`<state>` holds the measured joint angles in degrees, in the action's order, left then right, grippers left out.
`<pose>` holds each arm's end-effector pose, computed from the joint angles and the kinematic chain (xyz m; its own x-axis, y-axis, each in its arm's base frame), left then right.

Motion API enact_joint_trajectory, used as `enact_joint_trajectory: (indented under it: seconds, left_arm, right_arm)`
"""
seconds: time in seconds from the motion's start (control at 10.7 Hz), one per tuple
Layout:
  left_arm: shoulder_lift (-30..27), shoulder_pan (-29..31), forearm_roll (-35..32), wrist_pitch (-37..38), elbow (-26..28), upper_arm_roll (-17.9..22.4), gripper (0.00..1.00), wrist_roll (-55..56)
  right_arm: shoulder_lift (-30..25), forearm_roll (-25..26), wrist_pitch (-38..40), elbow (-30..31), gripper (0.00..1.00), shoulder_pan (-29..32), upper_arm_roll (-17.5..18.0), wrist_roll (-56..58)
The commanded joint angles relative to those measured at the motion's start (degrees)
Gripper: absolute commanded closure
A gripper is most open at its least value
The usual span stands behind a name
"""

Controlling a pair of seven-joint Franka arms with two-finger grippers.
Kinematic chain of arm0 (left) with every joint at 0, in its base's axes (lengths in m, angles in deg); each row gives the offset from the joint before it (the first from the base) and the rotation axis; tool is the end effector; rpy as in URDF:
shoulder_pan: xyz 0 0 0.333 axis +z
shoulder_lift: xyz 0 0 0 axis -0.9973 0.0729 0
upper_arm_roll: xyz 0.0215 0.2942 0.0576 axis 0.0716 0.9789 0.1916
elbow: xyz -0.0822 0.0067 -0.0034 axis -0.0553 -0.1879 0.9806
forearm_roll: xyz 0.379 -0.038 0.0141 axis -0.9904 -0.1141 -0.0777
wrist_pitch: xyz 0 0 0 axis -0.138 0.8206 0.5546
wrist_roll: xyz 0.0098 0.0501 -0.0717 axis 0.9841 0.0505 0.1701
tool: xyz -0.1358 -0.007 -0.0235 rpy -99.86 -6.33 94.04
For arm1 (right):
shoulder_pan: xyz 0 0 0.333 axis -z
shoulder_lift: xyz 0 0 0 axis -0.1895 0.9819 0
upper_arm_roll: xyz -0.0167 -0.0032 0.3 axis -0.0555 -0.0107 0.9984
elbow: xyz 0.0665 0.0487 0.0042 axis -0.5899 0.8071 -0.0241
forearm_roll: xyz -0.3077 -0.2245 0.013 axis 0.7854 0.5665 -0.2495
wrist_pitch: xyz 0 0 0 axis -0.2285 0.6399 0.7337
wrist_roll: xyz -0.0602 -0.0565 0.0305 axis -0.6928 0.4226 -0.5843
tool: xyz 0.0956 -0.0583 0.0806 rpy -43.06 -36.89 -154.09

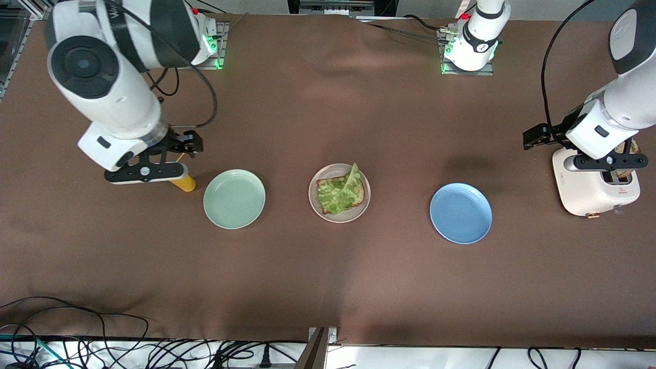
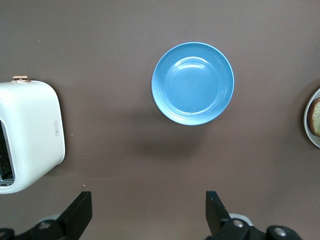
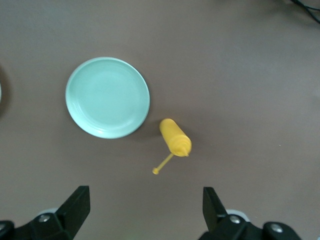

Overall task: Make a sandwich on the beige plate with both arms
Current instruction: 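Move the right gripper toward the yellow squeeze bottle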

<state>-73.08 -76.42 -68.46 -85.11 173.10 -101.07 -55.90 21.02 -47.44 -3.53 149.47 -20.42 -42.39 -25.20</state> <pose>0.5583 -0.0307 0.4893 0.9882 0.0363 -0.1487 0.0330 -0.9992 -0.0247 0.5852 0.1641 0.5028 0.9694 0.1889 -0.1566 0.2128 -0.9649 0.1537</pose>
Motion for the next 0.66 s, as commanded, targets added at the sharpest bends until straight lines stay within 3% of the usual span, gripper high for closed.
enact_joint_trajectory:
  seconds: [0.0,0.28,0.56]
  left_arm:
    - [0.6,0.6,0.2,-0.7,0.3,-0.3,0.00,-1.4]
    - [0.9,1.4,0.1,-0.7,0.7,-0.2,0.00,-1.4]
    - [1.0,1.8,0.1,-0.7,1.5,-0.1,0.00,-1.4]
  right_arm:
    - [-8.5,0.1,-4.4,14.1,0.00,4.6,0.9,7.8]
    - [-13.8,0.0,-16.2,29.3,0.00,11.0,0.8,20.9]
    - [-13.6,-0.2,-23.1,35.2,0.00,17.5,0.7,38.3]
